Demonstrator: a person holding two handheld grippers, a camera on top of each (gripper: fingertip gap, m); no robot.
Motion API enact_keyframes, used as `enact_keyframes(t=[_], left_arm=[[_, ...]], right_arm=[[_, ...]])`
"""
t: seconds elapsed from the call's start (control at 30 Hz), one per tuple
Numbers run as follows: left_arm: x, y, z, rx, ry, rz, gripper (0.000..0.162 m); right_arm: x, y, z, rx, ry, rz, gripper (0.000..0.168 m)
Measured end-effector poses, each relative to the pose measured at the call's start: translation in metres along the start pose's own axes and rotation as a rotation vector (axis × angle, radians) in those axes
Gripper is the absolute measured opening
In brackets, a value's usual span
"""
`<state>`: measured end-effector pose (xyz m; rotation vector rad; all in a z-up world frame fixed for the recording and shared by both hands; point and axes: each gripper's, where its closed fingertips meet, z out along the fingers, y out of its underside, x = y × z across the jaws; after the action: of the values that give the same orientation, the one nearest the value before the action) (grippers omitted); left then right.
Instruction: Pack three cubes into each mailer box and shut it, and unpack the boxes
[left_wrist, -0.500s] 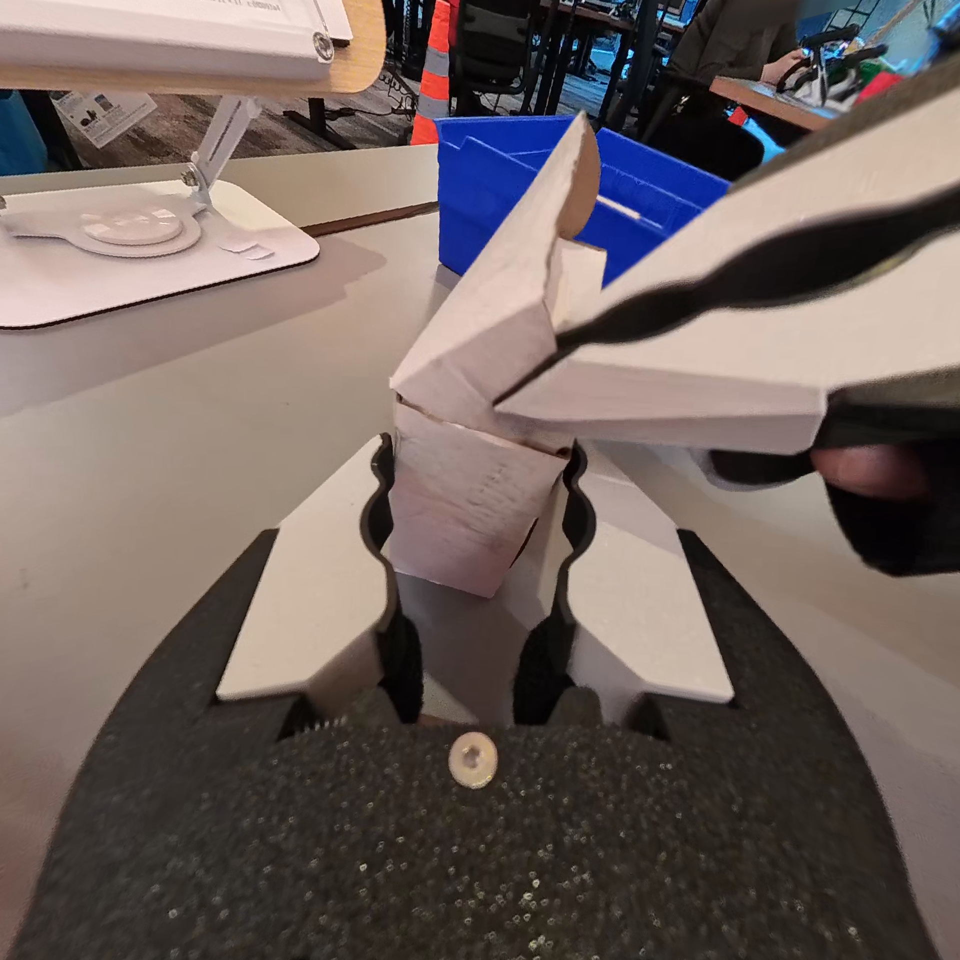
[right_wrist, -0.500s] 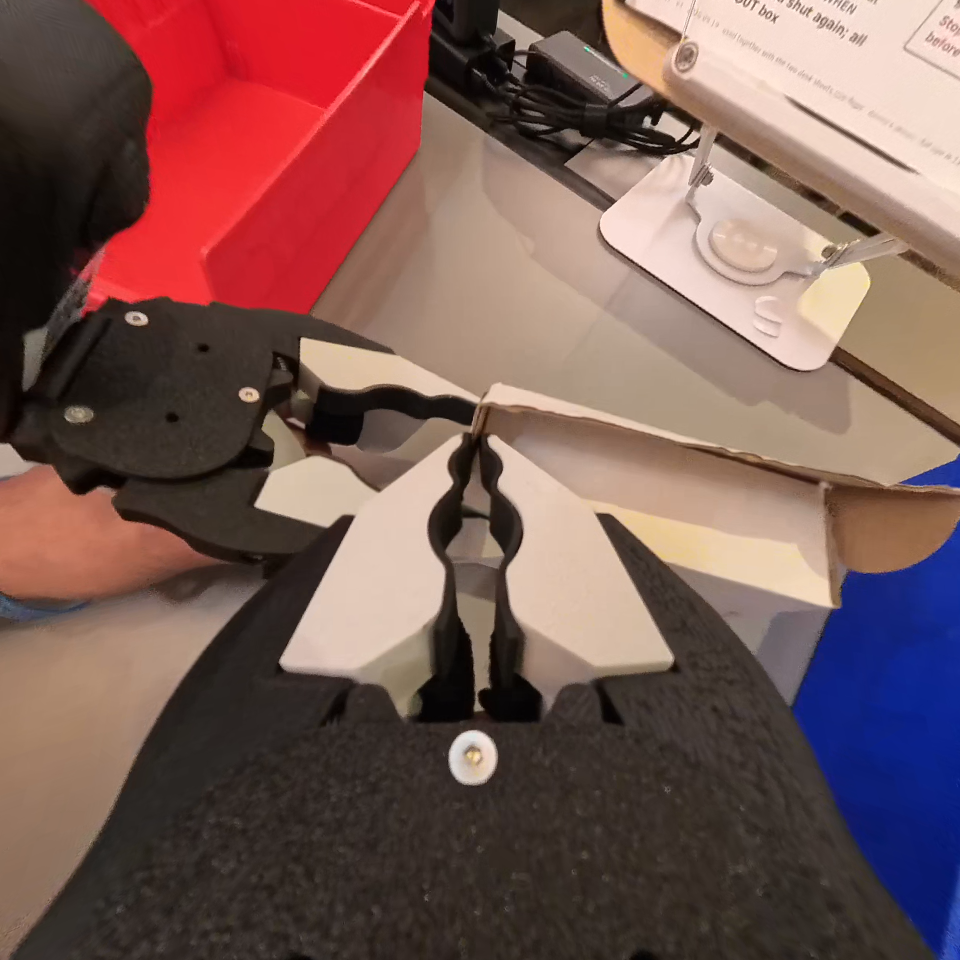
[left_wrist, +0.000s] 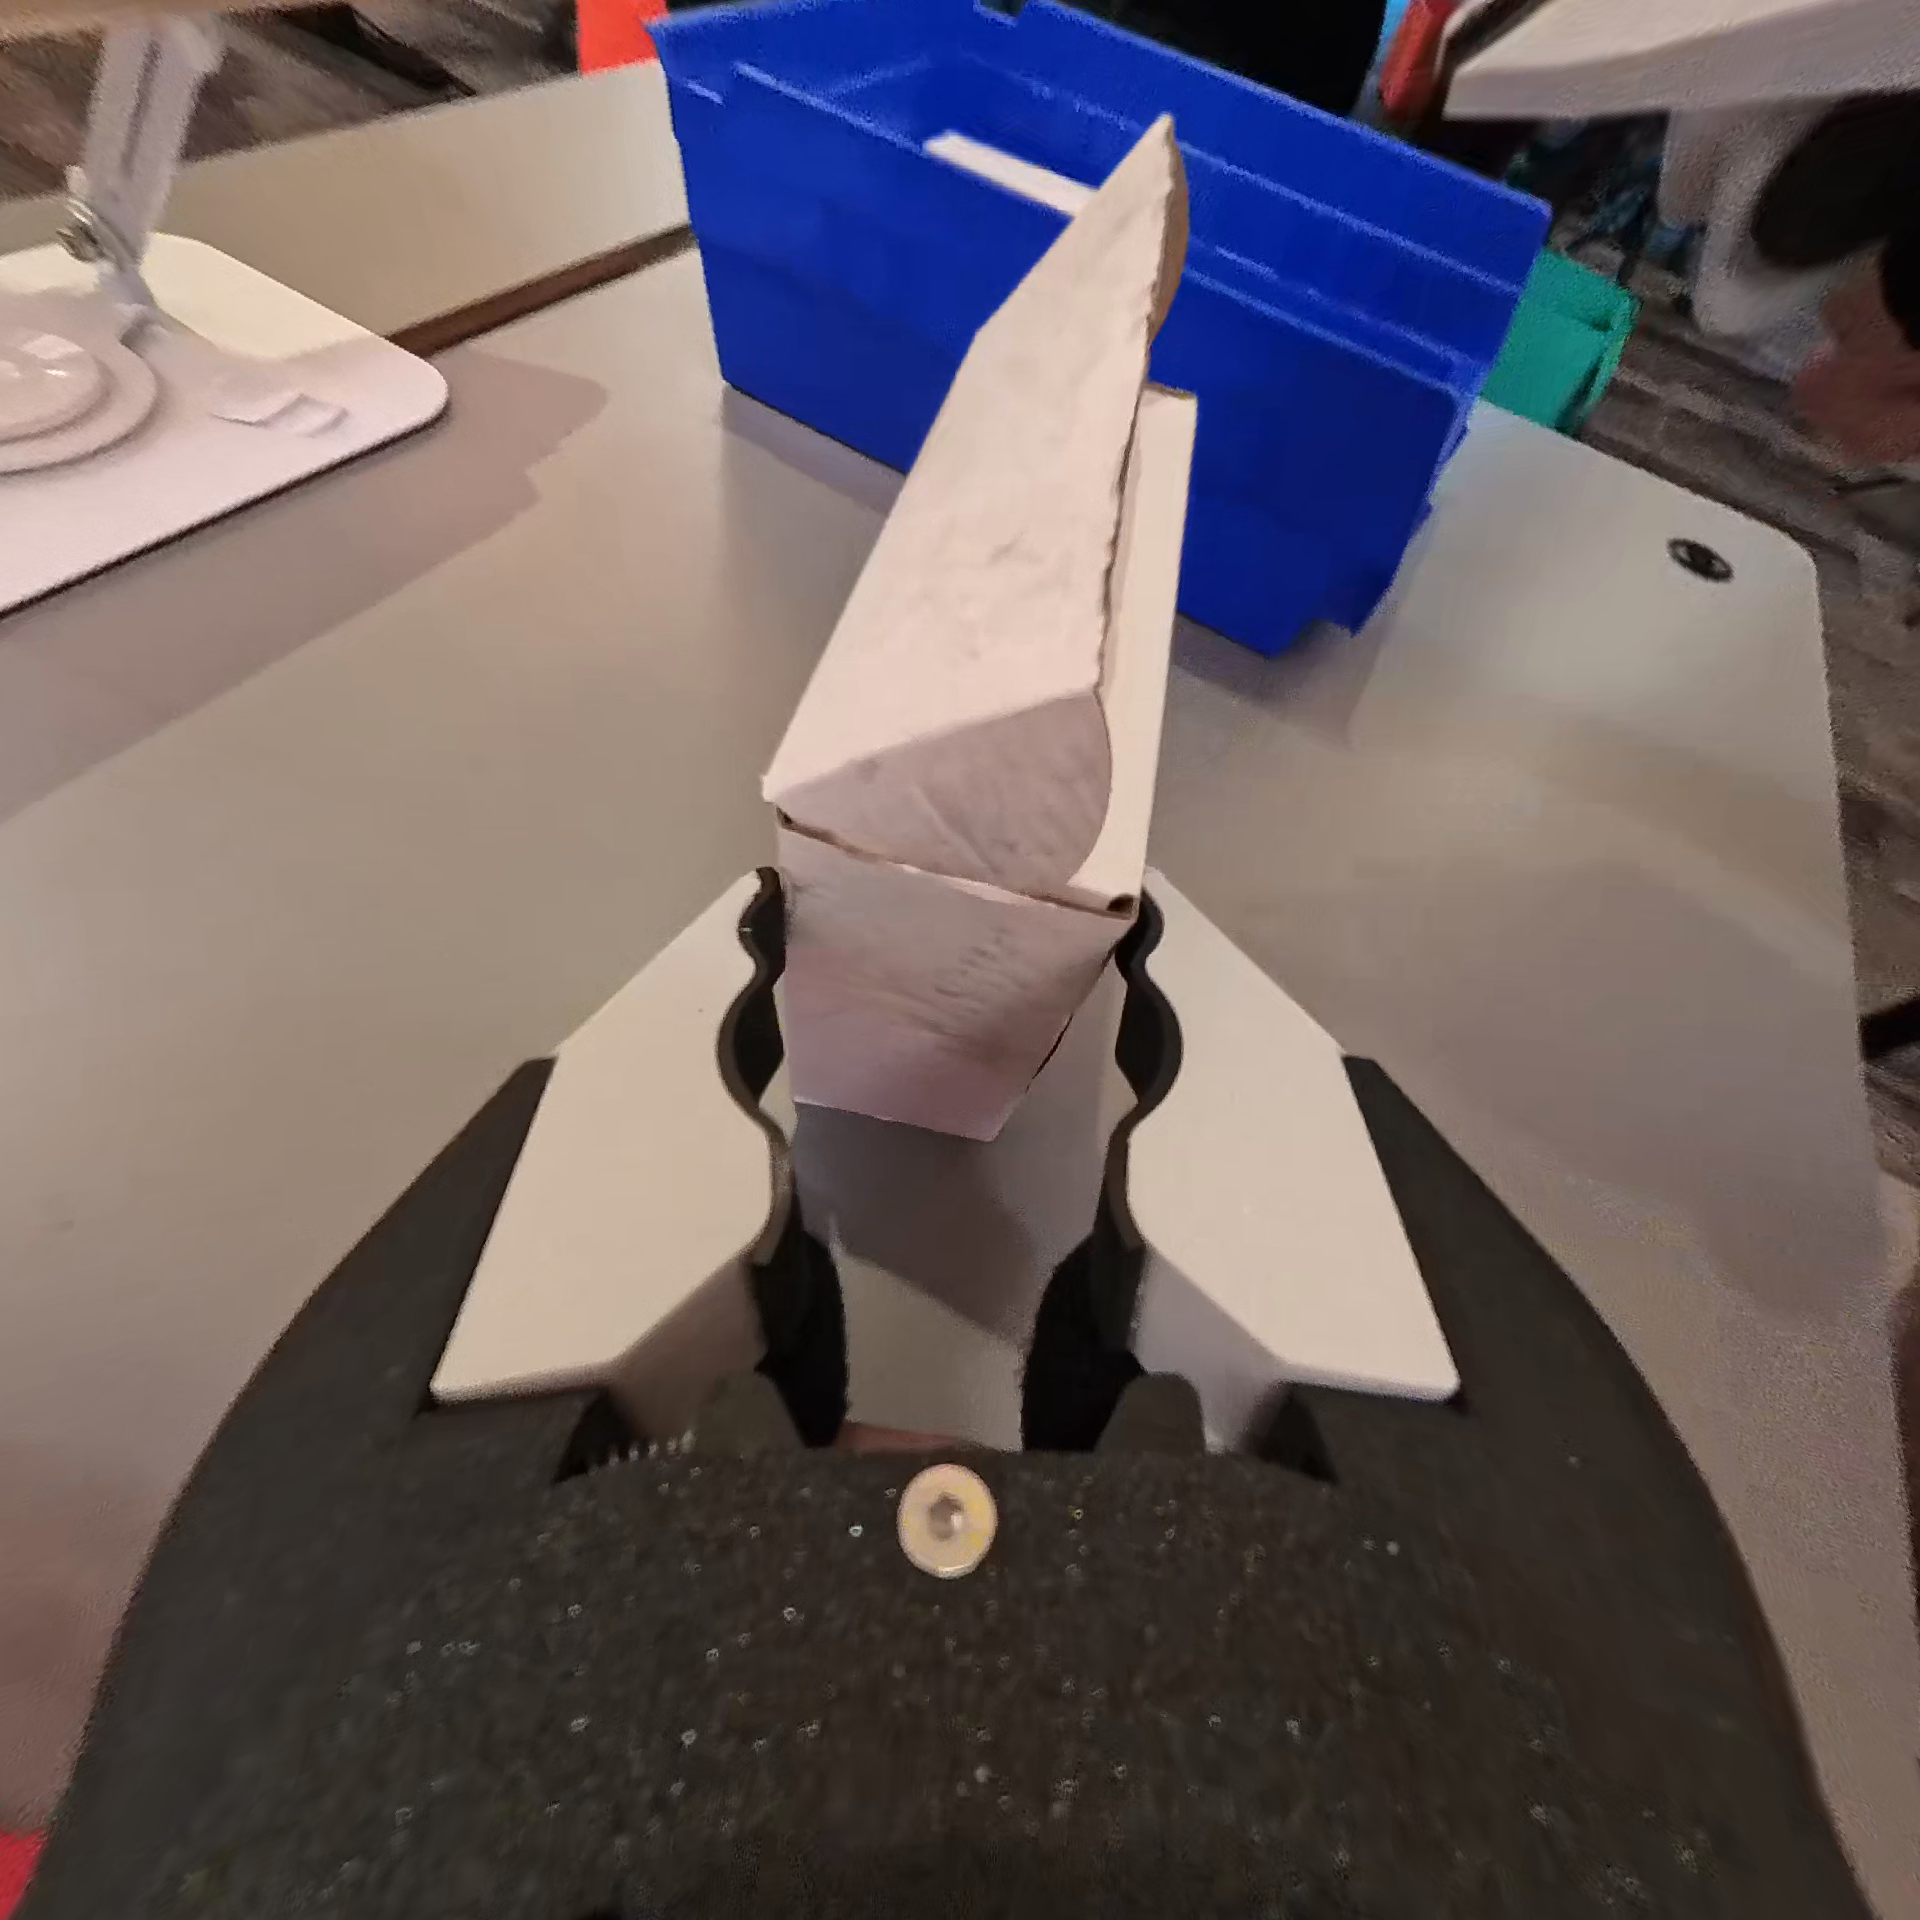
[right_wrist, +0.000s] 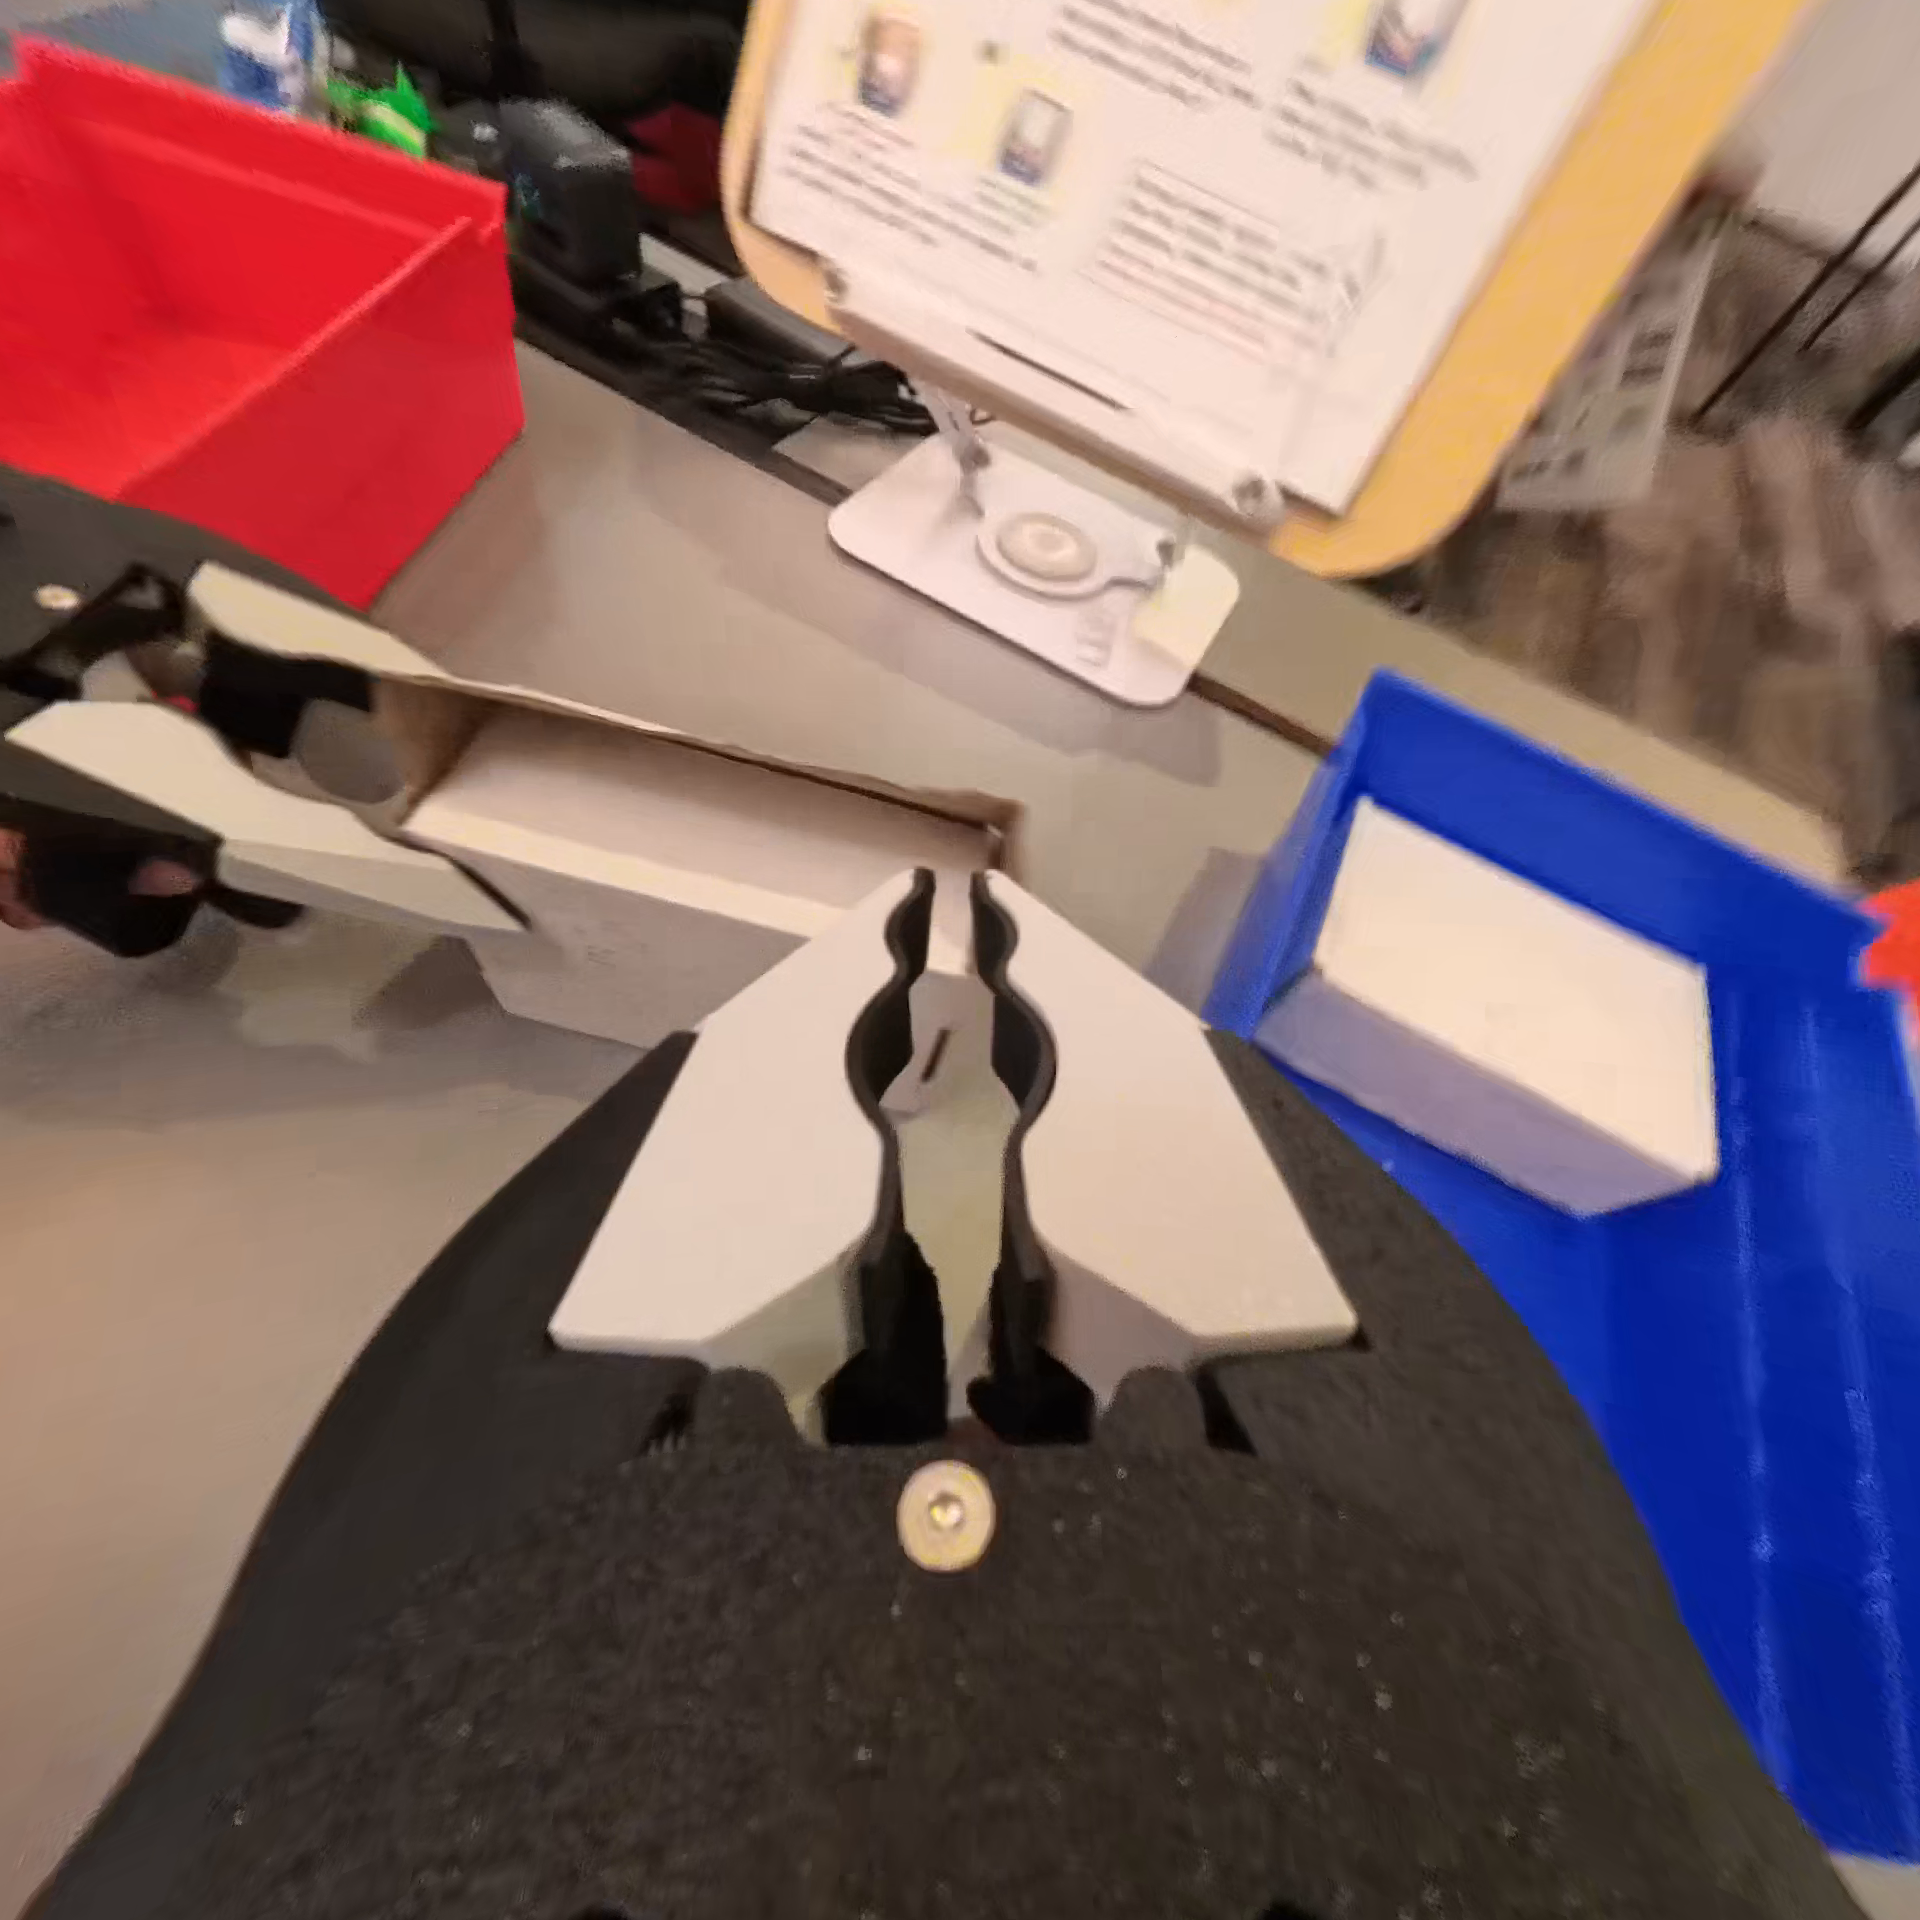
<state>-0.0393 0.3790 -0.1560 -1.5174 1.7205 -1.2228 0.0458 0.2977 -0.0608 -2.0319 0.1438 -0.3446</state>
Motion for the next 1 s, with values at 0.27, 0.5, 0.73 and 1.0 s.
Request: enact_keyframes(t=[0.27, 0.5, 0.73, 1.0], left_arm=[[0.026, 0.023, -0.034, -0.059, 0.035, 0.034, 0.062], [0.039, 0.029, -0.040, -0.066, 0.054, 0.062, 0.062], [0.044, 0.028, -0.038, -0.075, 0.040, 0.112, 0.061], [0.044, 0.027, -0.035, -0.092, 0.006, 0.133, 0.061]], right_arm=[[-0.024, 0.051, -0.005, -0.024, -0.229, 0.165, 0.029], [-0.039, 0.048, 0.008, -0.016, -0.273, 0.192, 0.018], [-0.030, 0.042, 0.004, -0.164, -0.233, 0.388, 0.003], [-0.031, 0.040, 0.007, -0.241, -0.184, 0.379, 0.003]])
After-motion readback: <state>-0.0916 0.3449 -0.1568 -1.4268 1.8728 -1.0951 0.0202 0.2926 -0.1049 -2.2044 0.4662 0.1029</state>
